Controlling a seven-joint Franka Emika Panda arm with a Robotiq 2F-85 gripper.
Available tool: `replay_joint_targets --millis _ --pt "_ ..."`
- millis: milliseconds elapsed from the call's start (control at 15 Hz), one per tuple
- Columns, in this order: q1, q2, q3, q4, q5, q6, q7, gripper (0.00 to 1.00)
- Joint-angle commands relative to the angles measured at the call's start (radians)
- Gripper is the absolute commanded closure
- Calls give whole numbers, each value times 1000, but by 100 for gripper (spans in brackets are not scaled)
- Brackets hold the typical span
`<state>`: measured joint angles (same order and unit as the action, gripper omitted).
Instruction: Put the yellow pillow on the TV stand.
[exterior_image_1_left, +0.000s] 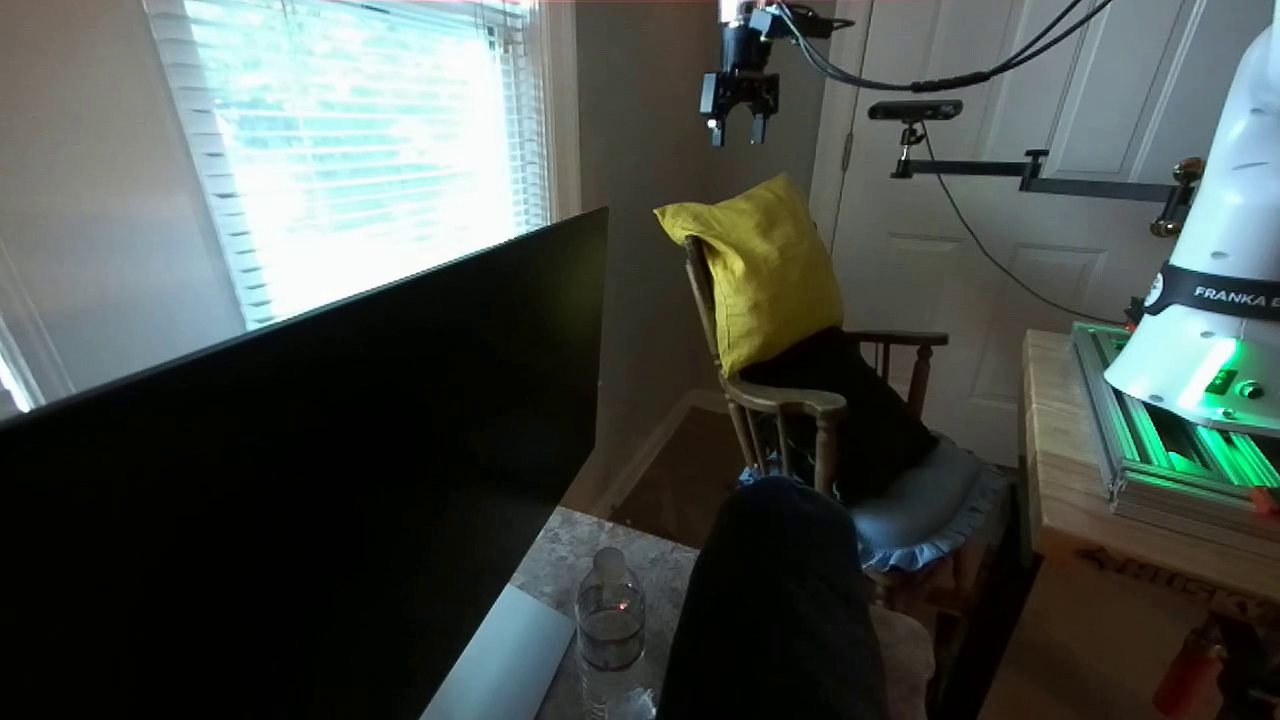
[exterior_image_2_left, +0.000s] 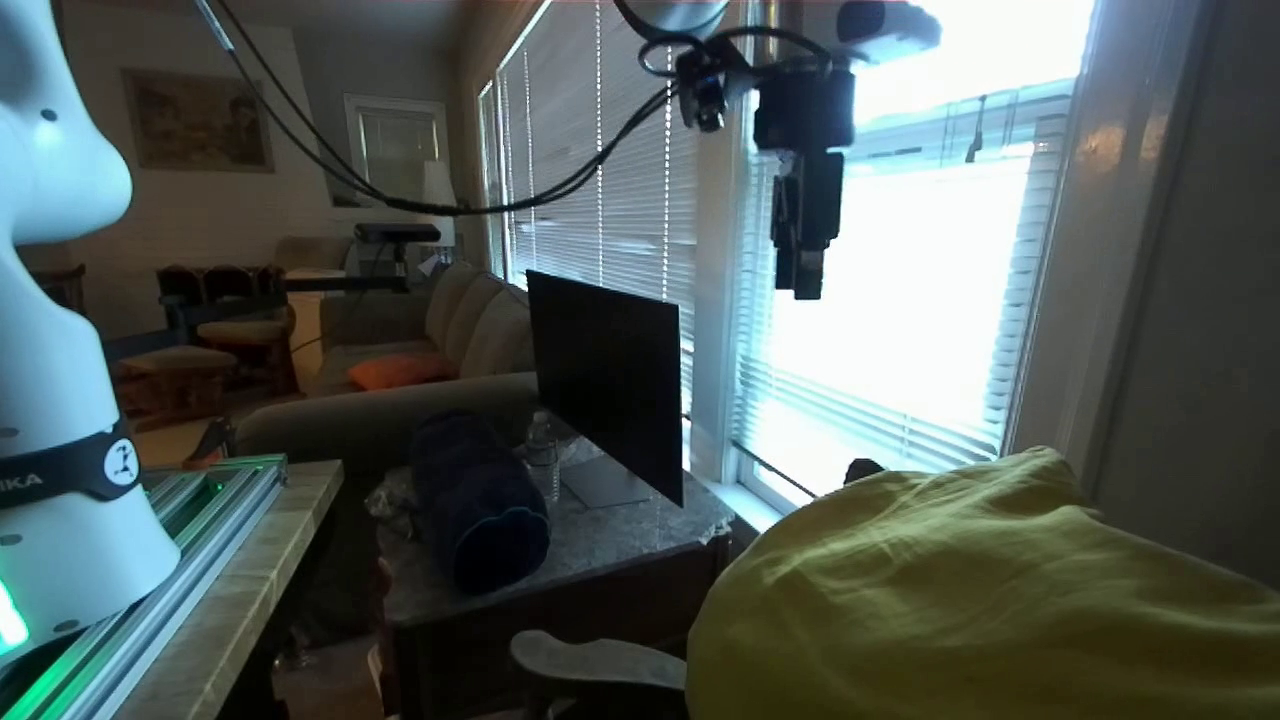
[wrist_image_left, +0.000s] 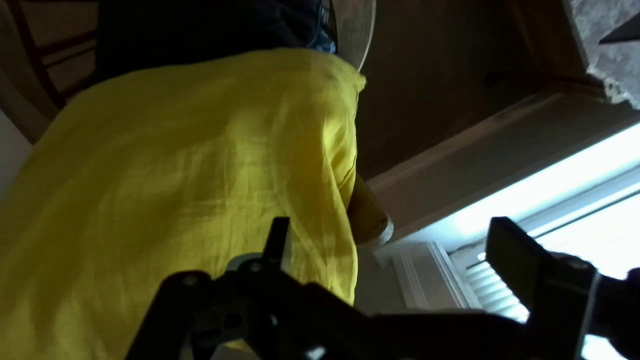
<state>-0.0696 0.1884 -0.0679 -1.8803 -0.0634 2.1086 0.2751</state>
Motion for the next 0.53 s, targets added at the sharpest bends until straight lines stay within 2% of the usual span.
replay_joint_targets --millis 0,200,333,400,467 --pt "-3 108 -41 50 -42 148 30 0" --pt "14 176 -107 71 -116 276 146 0" --pt "33 213 -154 102 -152 278 260 0" --pt "46 232 -170 130 -156 204 310 0" --pt "17 188 -142 67 -117 263 201 0"
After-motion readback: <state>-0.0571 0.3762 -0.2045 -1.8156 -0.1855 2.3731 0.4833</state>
